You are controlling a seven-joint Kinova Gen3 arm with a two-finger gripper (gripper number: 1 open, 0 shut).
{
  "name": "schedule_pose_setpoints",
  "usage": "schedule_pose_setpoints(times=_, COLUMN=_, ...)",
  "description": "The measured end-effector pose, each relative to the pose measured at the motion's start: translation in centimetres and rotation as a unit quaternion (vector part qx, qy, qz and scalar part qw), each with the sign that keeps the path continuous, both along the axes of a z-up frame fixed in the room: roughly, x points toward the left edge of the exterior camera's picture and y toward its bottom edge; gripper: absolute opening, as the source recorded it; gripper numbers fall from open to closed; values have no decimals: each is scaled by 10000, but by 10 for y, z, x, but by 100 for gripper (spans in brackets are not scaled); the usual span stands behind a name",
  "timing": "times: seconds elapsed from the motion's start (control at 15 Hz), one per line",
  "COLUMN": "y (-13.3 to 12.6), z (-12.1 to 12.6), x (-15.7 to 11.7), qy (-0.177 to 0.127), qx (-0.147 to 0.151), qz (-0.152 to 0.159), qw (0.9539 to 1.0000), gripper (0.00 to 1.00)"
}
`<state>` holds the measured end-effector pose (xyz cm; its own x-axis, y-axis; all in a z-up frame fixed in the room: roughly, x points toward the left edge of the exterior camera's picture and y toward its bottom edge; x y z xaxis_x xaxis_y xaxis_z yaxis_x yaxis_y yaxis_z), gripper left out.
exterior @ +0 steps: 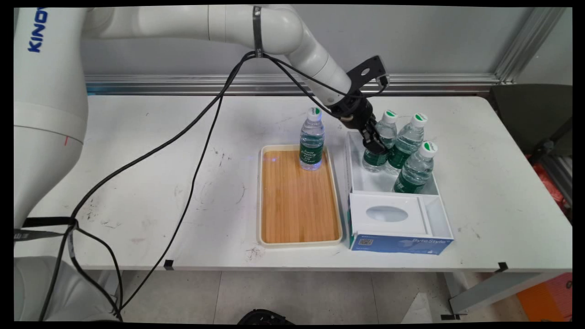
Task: Place the picked object on the tray
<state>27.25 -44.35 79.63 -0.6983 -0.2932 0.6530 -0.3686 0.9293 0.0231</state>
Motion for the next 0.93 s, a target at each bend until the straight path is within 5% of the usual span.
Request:
schedule_pose_setpoints(times=0.47, y=5, z=12, x=5, qy=49, qx=-5, qz=7, qw=10000, gripper=0)
schedule_pose_setpoints(times=0.93, y=21, z=56, x=17, qy=86, qx=-97, qz=-22, qw=9999, gripper=0)
